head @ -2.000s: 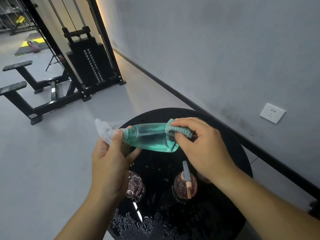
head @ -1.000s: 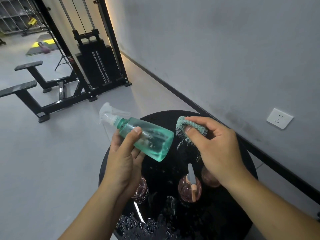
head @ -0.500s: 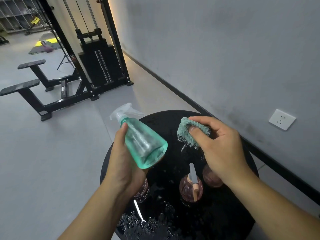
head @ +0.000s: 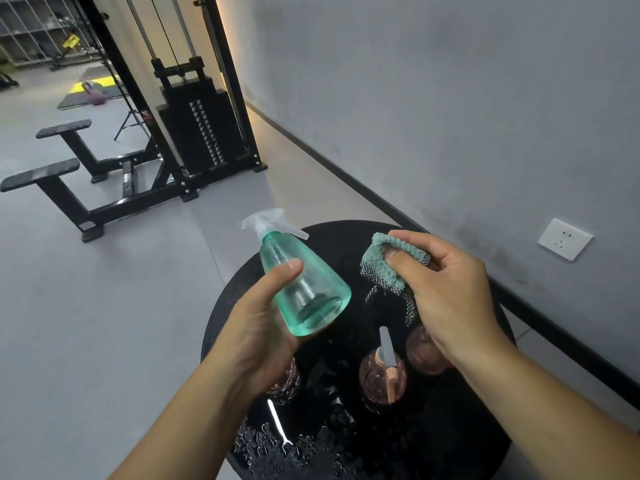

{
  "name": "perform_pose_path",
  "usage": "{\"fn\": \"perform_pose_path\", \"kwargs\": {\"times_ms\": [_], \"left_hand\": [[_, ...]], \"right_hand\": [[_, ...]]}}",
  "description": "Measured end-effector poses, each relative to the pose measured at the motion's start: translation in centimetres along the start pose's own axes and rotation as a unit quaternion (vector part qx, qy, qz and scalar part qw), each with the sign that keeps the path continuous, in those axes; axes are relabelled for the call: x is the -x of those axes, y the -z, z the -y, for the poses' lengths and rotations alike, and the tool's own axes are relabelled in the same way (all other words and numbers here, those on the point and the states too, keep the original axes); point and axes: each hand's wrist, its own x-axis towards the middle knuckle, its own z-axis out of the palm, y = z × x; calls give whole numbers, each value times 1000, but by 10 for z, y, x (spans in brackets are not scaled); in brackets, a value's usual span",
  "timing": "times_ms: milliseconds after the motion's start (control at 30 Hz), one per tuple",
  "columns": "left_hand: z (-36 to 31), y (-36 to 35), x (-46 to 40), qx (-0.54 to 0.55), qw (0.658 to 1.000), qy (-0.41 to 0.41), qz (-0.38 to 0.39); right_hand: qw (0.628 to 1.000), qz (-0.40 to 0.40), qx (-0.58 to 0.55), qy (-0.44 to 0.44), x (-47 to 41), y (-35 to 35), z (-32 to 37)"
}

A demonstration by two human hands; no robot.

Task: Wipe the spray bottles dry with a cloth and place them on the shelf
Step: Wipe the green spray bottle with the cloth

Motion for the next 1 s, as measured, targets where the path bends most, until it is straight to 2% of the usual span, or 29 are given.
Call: {"fn": "perform_pose_path", "kwargs": {"times_ms": [333,1000], "left_hand": [[8,-3,4,-96,995,12,-11],[15,7,4,-195,980,-20,-24]], "right_hand": [[1000,-16,25,9,-3,-3,7],[998,-37,40,28,-5,-14,11]]}}
